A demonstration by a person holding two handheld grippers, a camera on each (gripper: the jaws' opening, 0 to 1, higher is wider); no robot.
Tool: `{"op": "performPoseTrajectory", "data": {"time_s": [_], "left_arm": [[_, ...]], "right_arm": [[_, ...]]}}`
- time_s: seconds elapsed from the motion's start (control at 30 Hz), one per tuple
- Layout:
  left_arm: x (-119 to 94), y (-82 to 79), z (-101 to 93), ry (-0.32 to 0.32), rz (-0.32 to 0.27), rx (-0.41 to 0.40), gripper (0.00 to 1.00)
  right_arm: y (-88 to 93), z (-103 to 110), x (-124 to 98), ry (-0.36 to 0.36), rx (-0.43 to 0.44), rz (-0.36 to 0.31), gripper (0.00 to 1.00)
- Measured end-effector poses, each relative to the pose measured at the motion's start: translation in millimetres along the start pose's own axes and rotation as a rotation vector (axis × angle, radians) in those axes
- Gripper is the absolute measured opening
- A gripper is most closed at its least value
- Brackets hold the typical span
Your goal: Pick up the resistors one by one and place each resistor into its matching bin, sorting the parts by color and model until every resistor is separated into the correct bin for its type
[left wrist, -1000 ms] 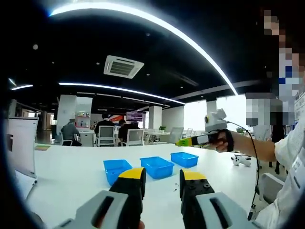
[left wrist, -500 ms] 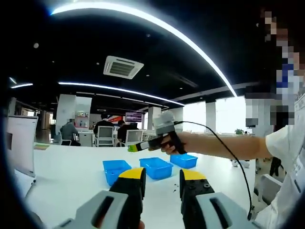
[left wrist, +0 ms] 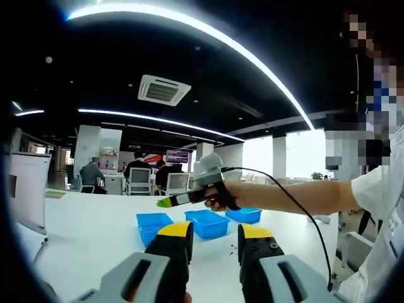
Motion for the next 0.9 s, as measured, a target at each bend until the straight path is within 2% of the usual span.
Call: {"op": "performPoseTrajectory", "data": {"time_s": [0.07,0.2,0.3,0.33,0.4,0.5,0.7,0.77,0.83,0.9], "left_arm": [[0.4,-0.5,-1.2,0.001,-0.001,0.001,0.30],[1.1,-0.7,-2.8,0.006,0.001,0.005,0.30],[1.9,-0.4,-2.2,0.006,0.003,0.005,0.30],[2.0,-0.4,-2.2,0.006,0.003,0.005,0.30],[2.2,-0.3,-2.8,0.008,0.005,0.008,0.30],[3.2,-0.9,-5.1,0.011,0.005,0.012,0.30],[7.3,0.3,-11.1,0.023,0.013,0.021,0.30],[7.7,0.5,-11.7,0.025,0.016,0.025,0.30],[7.9,0.8,-11.8,0.023,0.018,0.029,0.30],[8.5,1.6,-12.1,0.021,0.022,0.032,0.30]], "right_arm": [[-3.6,3.5,-6.7,-0.016,0.027,-0.029,0.49],[-4.8,8.5,-29.7,-0.034,0.009,-0.046,0.47],[-3.8,15.2,-58.3,-0.057,0.002,-0.073,0.46],[-3.7,14.4,-61.0,-0.059,0.002,-0.077,0.46],[-7.2,18.8,-84.5,-0.076,0.004,-0.128,0.46],[-3.8,25.3,-135.7,-0.079,-0.032,-0.184,0.46],[12.0,30.0,-207.5,-0.095,-0.019,-0.205,0.47],[14.4,29.3,-229.2,-0.088,-0.039,-0.219,0.47],[20.8,31.1,-265.0,-0.068,-0.060,-0.243,0.47],[26.9,32.8,-289.3,-0.048,-0.086,-0.254,0.48]]}}
Point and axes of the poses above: the point that each gripper's makers call its tool centre point, and the gripper's own axes: x roughly forward along the fingers, z roughly to its left, y roughly out of its underside, the point moved 3 cm from there along -x, roughly backward along the fingers, and after that the axes turned 5 degrees about -z, right-handed, at the moved point
